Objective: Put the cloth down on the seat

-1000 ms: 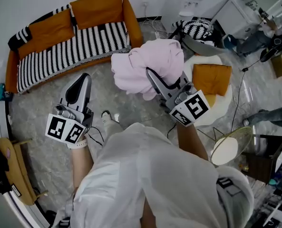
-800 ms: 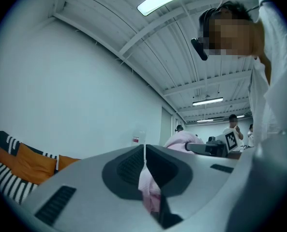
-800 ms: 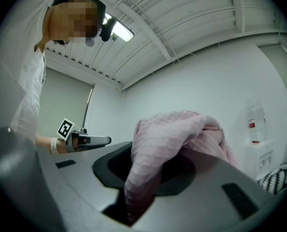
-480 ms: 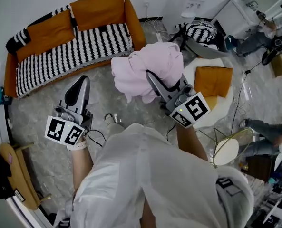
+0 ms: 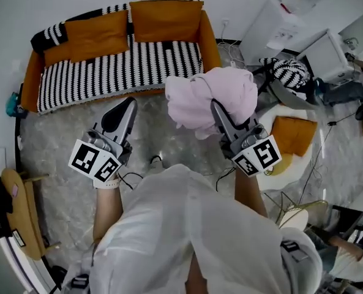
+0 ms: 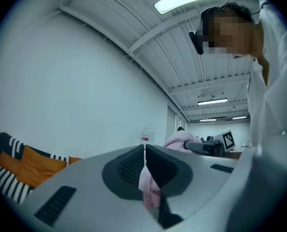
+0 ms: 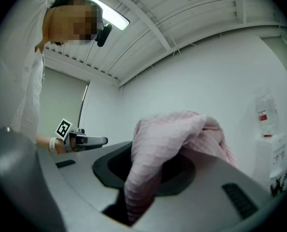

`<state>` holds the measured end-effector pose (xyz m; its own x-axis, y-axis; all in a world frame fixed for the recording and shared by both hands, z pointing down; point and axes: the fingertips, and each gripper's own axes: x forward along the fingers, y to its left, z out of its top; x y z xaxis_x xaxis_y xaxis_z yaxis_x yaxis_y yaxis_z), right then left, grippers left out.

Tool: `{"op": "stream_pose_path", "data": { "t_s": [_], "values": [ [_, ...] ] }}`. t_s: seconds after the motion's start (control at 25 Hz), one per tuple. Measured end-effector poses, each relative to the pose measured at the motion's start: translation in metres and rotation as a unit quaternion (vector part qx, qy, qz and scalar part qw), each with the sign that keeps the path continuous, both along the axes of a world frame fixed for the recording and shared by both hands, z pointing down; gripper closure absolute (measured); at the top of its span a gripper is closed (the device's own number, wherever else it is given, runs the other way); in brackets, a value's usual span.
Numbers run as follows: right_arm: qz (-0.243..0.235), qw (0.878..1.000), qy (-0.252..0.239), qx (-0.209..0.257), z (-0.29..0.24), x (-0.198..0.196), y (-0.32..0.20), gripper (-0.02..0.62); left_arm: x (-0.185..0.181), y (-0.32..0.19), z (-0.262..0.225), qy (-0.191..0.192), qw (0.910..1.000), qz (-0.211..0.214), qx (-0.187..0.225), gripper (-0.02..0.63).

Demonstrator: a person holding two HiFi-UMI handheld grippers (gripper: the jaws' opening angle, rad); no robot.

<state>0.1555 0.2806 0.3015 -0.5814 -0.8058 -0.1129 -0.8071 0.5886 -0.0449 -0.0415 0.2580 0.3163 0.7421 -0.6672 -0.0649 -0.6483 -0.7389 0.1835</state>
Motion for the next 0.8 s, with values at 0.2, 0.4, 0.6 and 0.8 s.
{"op": "stream_pose_path", "data": {
  "t_s": [0.2, 0.4, 0.6, 0.8],
  "values": [
    [0.000, 1.000, -0.001, -0.001, -0.002, -0.033, -0.035, 0.485, -0.040, -0.032, 0.002, 0.001, 1.0000, -0.004, -0.003, 0.581],
    [-0.013, 1.000, 0.007, -0.006, -0.002, -0.061, -0.067, 0.483, -0.068, -0.059, 0.010, 0.010, 0.9998, -0.015, -0.011, 0.581],
    [-0.039, 0.999, 0.011, -0.016, 0.005, -0.075, -0.113, 0.483, -0.075, -0.096, 0.021, 0.015, 0.9991, -0.031, -0.024, 0.581],
    [-0.075, 0.997, 0.006, -0.026, 0.017, -0.089, -0.185, 0.483, -0.087, -0.159, 0.026, 0.011, 0.9976, -0.062, -0.028, 0.581]
  ]
}}
